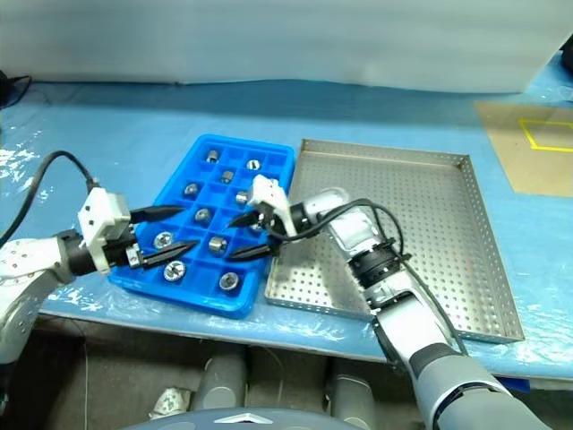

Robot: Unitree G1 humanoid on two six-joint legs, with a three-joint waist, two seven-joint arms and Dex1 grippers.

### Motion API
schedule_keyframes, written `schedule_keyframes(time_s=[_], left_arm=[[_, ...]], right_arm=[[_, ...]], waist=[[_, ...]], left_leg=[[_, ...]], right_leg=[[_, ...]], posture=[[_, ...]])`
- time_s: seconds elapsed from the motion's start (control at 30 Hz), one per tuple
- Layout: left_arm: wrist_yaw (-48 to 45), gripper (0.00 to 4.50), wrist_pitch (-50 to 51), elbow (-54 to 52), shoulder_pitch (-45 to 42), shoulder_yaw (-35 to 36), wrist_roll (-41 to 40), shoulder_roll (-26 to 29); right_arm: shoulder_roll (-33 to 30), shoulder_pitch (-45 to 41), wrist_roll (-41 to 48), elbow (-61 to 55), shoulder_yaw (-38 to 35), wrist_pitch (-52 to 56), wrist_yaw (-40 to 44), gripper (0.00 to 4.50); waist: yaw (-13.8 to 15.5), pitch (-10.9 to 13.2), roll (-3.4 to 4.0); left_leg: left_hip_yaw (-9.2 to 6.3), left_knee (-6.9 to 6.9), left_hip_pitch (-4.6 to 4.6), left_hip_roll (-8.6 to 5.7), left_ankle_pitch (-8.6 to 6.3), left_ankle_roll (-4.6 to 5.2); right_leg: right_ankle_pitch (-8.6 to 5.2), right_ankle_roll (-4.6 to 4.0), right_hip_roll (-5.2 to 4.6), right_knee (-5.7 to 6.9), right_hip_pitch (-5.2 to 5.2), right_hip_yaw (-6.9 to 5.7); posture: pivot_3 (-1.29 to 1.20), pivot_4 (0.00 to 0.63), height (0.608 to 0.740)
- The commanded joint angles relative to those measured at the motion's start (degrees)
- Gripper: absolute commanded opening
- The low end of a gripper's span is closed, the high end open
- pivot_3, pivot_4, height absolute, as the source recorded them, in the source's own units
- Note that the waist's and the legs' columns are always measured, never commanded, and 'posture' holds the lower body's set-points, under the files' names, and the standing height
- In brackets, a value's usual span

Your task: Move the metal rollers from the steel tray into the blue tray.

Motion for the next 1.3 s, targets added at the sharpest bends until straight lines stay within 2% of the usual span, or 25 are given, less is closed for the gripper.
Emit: schedule_keyframes(time_s=[0.03,0.23,0.33,0.47,0.7,0.87,1.0,1.17,1.3], left_arm=[[-2.2,3.73,-3.27,4.31,-5.89,-4.26,1.66,-1.46],[-6.39,3.73,-8.26,15.36,-16.71,-11.87,4.91,-6.98],[-8.24,3.73,-10.52,20.1,-20.53,-14.5,6.24,-9.97],[-11.63,3.73,-13.92,27.68,-26.01,-16.67,7.93,-12.91],[-14.88,3.73,-18.14,36.03,-31.25,-17.92,9.85,-16.47],[-15.2,3.73,-18.5,36.03,-31.03,-17.34,10.12,-17.21],[-14.08,3.73,-18.02,35.18,-30.0,-15.64,10.13,-15.67],[-11.2,3.73,-16.21,30.68,-27.14,-13.29,9.33,-13.61],[-7.53,3.73,-13.87,23.08,-20.82,-11.27,8.53,-12.62]], right_arm=[[-3.08,-0.65,1.82,-3.94,-5.21,1.39,-2.91,3.96],[-9.33,3.67,2.32,-8.97,-14.2,4.91,-12.54,3.96],[-11.5,8.83,2.57,-14.11,-17.31,7.06,-16.88,3.96],[-13.56,16.08,3.49,-23.32,-19.22,10.67,-20.61,3.96],[-15.67,19.88,5.48,-29.77,-21.76,14.45,-24.82,3.96],[-16.06,20.4,6.41,-30.33,-21.81,14.84,-26.39,3.96],[-15.28,17.62,6.9,-27.69,-20.65,13.31,-26.13,3.96],[-14.36,14.02,7.62,-23.52,-19.54,11.81,-24.34,3.96],[-14.34,10.41,7.35,-18.59,-18.08,10.16,-21.82,3.96]], waist=[[-0.44,0.0,0.0],[-2.62,-0.03,-0.04],[-4.09,-0.03,-0.04],[-5.91,-0.03,-0.04],[-8.59,-0.03,-0.03],[-8.94,-0.03,-0.03],[-8.96,-0.03,-0.03],[-8.53,-0.03,-0.03],[-7.56,-0.03,-0.02]], left_leg=[[0.0,0.05,0.02,0.0,0.01,-0.02],[0.0,0.41,0.04,-0.03,0.16,-0.26],[0.0,0.49,0.05,-0.04,0.16,-0.26],[0.02,0.5,0.05,-0.02,0.15,-0.24],[0.09,0.7,0.11,-0.05,0.09,-0.13],[0.11,0.73,0.07,-0.05,-0.01,0.04],[0.13,0.73,0.07,-0.04,-0.04,0.08],[0.12,0.73,0.09,-0.02,-0.04,0.09],[0.12,0.72,0.05,-0.04,-0.04,0.08]], right_leg=[[0.0,0.0,0.01,0.07,0.0,0.02],[0.0,0.0,0.02,0.39,0.0,0.21],[0.01,0.01,0.05,0.44,0.0,0.28],[0.01,0.01,0.08,0.44,-0.01,0.31],[0.03,0.04,0.07,0.46,0.05,0.42],[0.03,0.03,0.07,0.4,0.05,0.42],[0.03,0.03,0.06,0.39,0.05,0.42],[0.03,0.02,0.06,0.44,0.04,0.38],[0.03,0.02,0.02,0.35,0.05,0.36]], posture=[[0.09,0.15,0.74],[-0.06,0.15,0.74],[-0.15,0.15,0.74],[-0.23,0.15,0.74],[-0.3,0.15,0.74],[-0.27,0.15,0.74],[-0.21,0.15,0.74],[-0.11,0.15,0.74],[0.0,0.15,0.74]])
